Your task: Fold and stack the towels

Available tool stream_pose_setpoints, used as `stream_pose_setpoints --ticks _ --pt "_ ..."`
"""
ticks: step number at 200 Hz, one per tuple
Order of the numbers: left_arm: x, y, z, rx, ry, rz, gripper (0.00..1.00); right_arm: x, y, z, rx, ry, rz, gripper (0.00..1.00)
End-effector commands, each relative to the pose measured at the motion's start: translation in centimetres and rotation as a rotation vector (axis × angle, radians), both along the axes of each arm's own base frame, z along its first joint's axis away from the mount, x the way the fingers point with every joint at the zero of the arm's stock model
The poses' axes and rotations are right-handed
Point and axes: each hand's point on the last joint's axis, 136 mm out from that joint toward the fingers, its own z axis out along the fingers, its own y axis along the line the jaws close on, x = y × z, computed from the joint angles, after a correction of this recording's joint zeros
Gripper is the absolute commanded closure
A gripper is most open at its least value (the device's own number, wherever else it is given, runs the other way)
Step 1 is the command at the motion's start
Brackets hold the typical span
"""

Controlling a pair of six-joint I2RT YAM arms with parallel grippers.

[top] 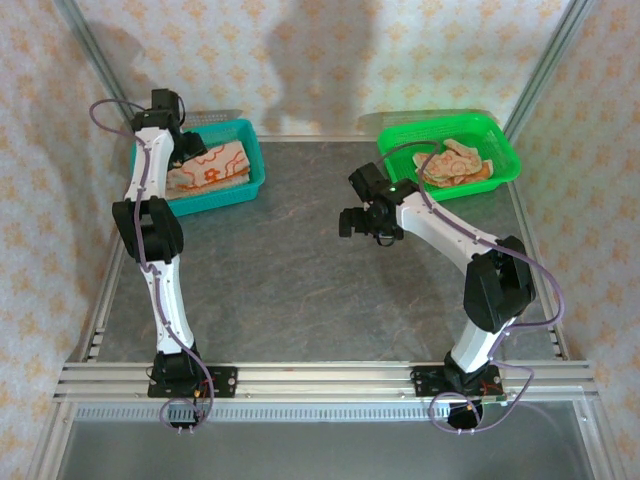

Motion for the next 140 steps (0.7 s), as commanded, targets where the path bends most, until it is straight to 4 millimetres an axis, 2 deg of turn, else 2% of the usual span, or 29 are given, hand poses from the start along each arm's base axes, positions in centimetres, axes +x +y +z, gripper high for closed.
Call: stream_pose_setpoints --ticks 1,9,47,80,94,120,140 --pt "-0.8 2.2 0.9 0.100 0.029 0.028 0.06 -0.2 -0.5 0.5 0.007 -0.016 -0.021 0.01" --pt "-0.9 2.3 1.1 0.107 0.030 0.029 0.01 -0.2 -0.5 0.6 0.009 -0.018 -0.022 0.01" --pt "-1.3 1.3 2.3 0.064 0.008 0.024 0.00 -0.1 -0.5 0.8 0.010 -0.028 -0.020 0.01" --pt "-2.0 -0.7 3.9 0.003 -0.029 0.007 0.00 1.5 -1.1 2.2 -0.011 -0.096 -0.042 0.01" --pt "-2.7 -1.9 4.9 -0.021 -0.055 -0.008 0.00 3.1 -2.2 3.0 -0.021 -0.128 -0.092 0.01" --pt "-4.4 -4.4 6.5 -0.060 -0.106 -0.033 0.00 7.1 -5.5 4.7 -0.045 -0.202 -0.219 0.01" --pt "-6.2 -6.8 7.3 -0.069 -0.114 -0.068 0.00 10.3 -9.4 5.4 -0.079 -0.254 -0.349 0.01"
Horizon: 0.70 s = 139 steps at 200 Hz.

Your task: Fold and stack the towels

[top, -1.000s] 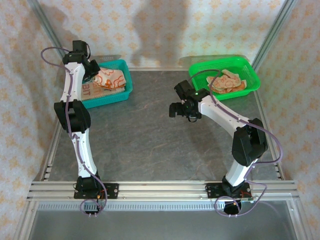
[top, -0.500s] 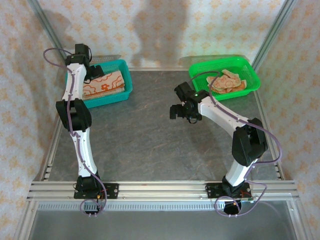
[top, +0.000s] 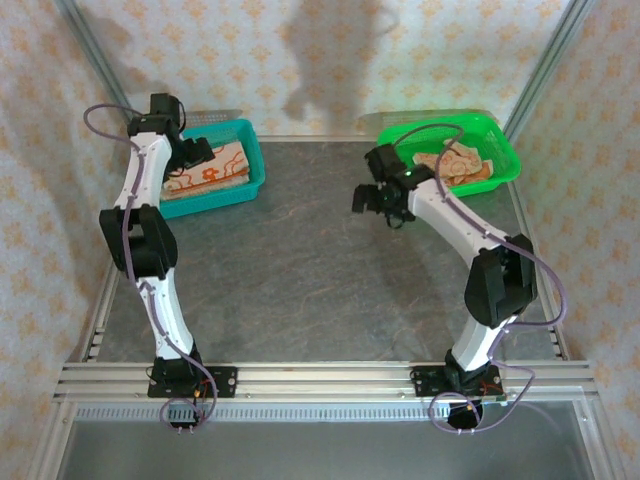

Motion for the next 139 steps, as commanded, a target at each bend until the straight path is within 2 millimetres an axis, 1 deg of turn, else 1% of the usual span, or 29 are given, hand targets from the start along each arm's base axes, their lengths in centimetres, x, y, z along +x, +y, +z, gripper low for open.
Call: stream_pose_setpoints --ticks 1,7,9,12,25,46,62,64,67,74,101,116,132,139 --pt "-0.9 -3.2 4.1 -0.027 -0.118 -0.039 0.00 4.3 -5.1 1.7 -0.063 -0.103 -0.187 0.01" --pt "-1.3 -4.1 3.8 -0.033 -0.109 -0.058 0.00 5.2 -6.2 1.6 -0.067 -0.106 -0.231 0.01" --pt "-1.7 -4.4 4.6 -0.030 -0.126 -0.064 0.00 5.5 -6.7 1.6 -0.067 -0.109 -0.246 0.01" --pt "-2.0 -4.8 5.0 -0.030 -0.131 -0.072 0.00 5.9 -7.2 1.5 -0.068 -0.110 -0.265 0.00" --pt "-3.3 -6.5 5.1 -0.021 -0.121 -0.103 0.00 8.0 -9.3 1.2 -0.060 -0.115 -0.346 0.01" --pt "-5.2 -8.9 5.2 -0.040 -0.129 -0.126 0.00 11.3 -11.9 0.8 -0.072 -0.135 -0.442 0.01" --pt "-6.5 -10.7 5.0 -0.065 -0.130 -0.147 0.00 13.4 -13.8 0.1 -0.083 -0.138 -0.531 0.06" --pt "-6.7 -10.9 5.0 -0.065 -0.129 -0.150 0.00 13.7 -14.0 -0.2 -0.081 -0.133 -0.542 0.07" --pt "-6.9 -11.0 4.9 -0.064 -0.126 -0.150 0.00 14.0 -14.3 -0.2 -0.077 -0.133 -0.557 0.08" --pt "-7.5 -11.4 4.8 -0.065 -0.121 -0.149 0.00 14.9 -14.7 -0.9 -0.074 -0.121 -0.581 0.10" --pt "-9.2 -12.3 4.3 -0.090 -0.128 -0.142 0.00 17.5 -16.3 -3.6 -0.081 -0.110 -0.681 0.12" --pt "-10.1 -12.5 3.8 -0.093 -0.112 -0.142 0.00 18.3 -17.0 -5.2 -0.071 -0.104 -0.732 0.14" --pt "-11.0 -12.5 3.6 -0.094 -0.104 -0.138 0.00 18.8 -18.0 -6.2 -0.092 -0.114 -0.773 0.15" --pt "-11.4 -12.4 3.6 -0.091 -0.104 -0.134 0.00 19.1 -18.1 -6.7 -0.091 -0.119 -0.778 0.15"
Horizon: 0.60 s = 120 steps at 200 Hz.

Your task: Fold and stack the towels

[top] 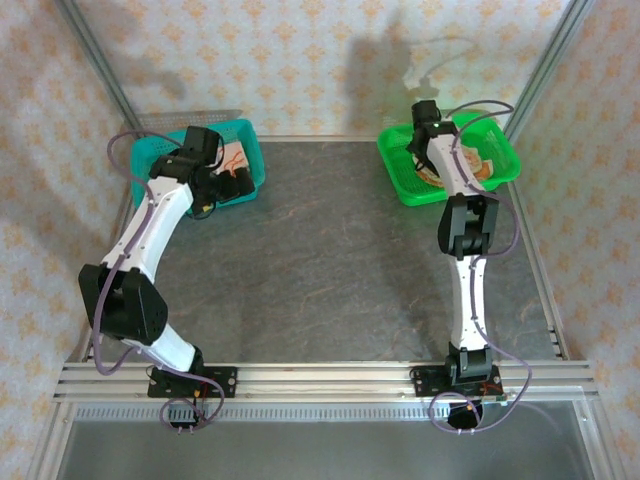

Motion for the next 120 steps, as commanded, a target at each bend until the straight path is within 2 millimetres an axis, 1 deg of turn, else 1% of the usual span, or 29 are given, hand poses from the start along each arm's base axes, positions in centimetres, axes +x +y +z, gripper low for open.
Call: stream_pose_setpoints --ticks 1,19,34,47,52,56,67,75,82,90,104,120 --pt "-0.9 0.2 1.3 -0.002 -0.048 0.030 0.00 -0.4 -2.0 -0.8 -0.039 0.010 -0.111 0.15" --pt "-1.6 0.6 1.2 0.011 -0.050 0.042 0.00 -0.4 -2.1 -2.6 -0.019 0.032 -0.127 0.16" --pt "-2.0 0.8 1.2 0.016 -0.049 0.052 0.00 -0.7 -1.8 -4.2 0.008 0.065 -0.138 0.17" --pt "-2.3 0.7 1.0 0.012 -0.045 0.053 0.00 -0.8 -1.3 -5.5 0.040 0.088 -0.126 0.23" --pt "-2.4 0.7 0.9 0.011 -0.044 0.053 0.00 -0.9 -1.3 -5.9 0.050 0.096 -0.125 0.28" --pt "-2.3 0.7 0.9 0.009 -0.044 0.054 0.00 -0.9 -1.2 -6.2 0.057 0.102 -0.121 0.35" --pt "-2.4 0.7 0.9 0.006 -0.041 0.054 0.00 -0.8 -0.9 -6.6 0.079 0.110 -0.103 0.57" --pt "-2.4 0.6 1.0 0.006 -0.044 0.050 0.00 -0.9 -1.0 -6.3 0.075 0.112 -0.095 0.73" --pt "-2.4 0.6 1.1 0.004 -0.048 0.049 0.00 -0.9 -1.1 -5.5 0.067 0.103 -0.085 0.88" --pt "-2.3 0.6 1.2 0.006 -0.048 0.048 0.00 -0.8 -1.1 -4.5 0.056 0.090 -0.068 0.99" --pt "-2.2 0.6 1.3 0.003 -0.056 0.047 0.00 -0.6 -1.3 -2.1 0.034 0.053 -0.040 1.00" --pt "-2.1 0.3 1.4 -0.013 -0.063 0.041 0.00 -0.6 -1.4 1.6 0.005 -0.006 -0.005 1.00"
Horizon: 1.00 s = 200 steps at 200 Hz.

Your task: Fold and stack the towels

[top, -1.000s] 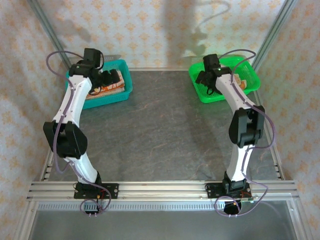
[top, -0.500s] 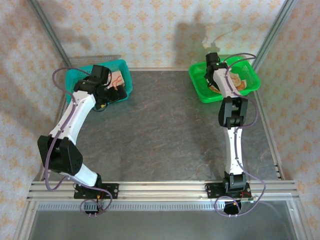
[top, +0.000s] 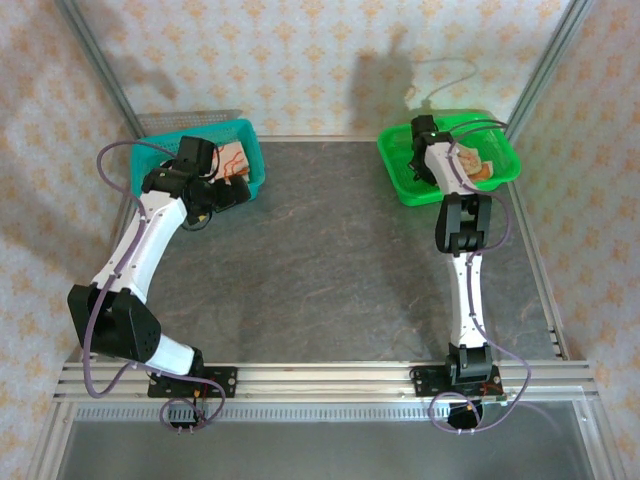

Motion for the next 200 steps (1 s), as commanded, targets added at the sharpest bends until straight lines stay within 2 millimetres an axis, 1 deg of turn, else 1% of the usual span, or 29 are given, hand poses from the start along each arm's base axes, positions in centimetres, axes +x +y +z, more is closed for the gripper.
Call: stream_pose_setpoints --ticks 1,26,53,83,99,119,134,149,163,176,200 --pt "0.2 -0.2 0.9 -0.008 -0.044 0.006 0.00 0.1 -0.8 7.6 -0.048 -0.111 0.044 1.00" --pt "0.4 -0.5 0.9 -0.031 -0.060 0.003 0.00 -0.3 -0.3 14.2 -0.090 -0.212 0.113 1.00" --pt "0.5 -1.0 0.8 -0.056 -0.071 -0.007 0.00 -1.8 1.0 21.2 -0.148 -0.311 0.183 1.00" --pt "0.6 -1.4 0.8 -0.079 -0.077 -0.025 0.00 -4.3 3.7 28.2 -0.206 -0.419 0.275 1.00" --pt "0.5 -1.5 1.0 -0.079 -0.084 -0.036 0.00 -5.8 5.9 31.5 -0.220 -0.481 0.337 1.00" --pt "0.3 -1.6 1.5 -0.076 -0.095 -0.054 0.00 -7.9 8.9 35.1 -0.221 -0.554 0.424 1.00" --pt "0.1 -1.7 1.8 -0.075 -0.099 -0.066 0.00 -9.4 11.4 36.7 -0.185 -0.592 0.500 1.00" --pt "-0.2 -1.7 2.1 -0.069 -0.102 -0.077 0.00 -10.9 13.3 37.0 -0.151 -0.588 0.550 1.00" --pt "-0.6 -1.6 2.4 -0.064 -0.106 -0.084 0.00 -12.5 14.9 36.5 -0.136 -0.555 0.590 1.00" --pt "-0.9 -1.6 2.6 -0.056 -0.109 -0.091 0.00 -14.3 16.7 35.7 -0.124 -0.528 0.636 1.00" --pt "-1.6 -1.4 3.1 -0.043 -0.111 -0.106 0.00 -17.4 18.4 33.9 -0.132 -0.498 0.671 1.00"
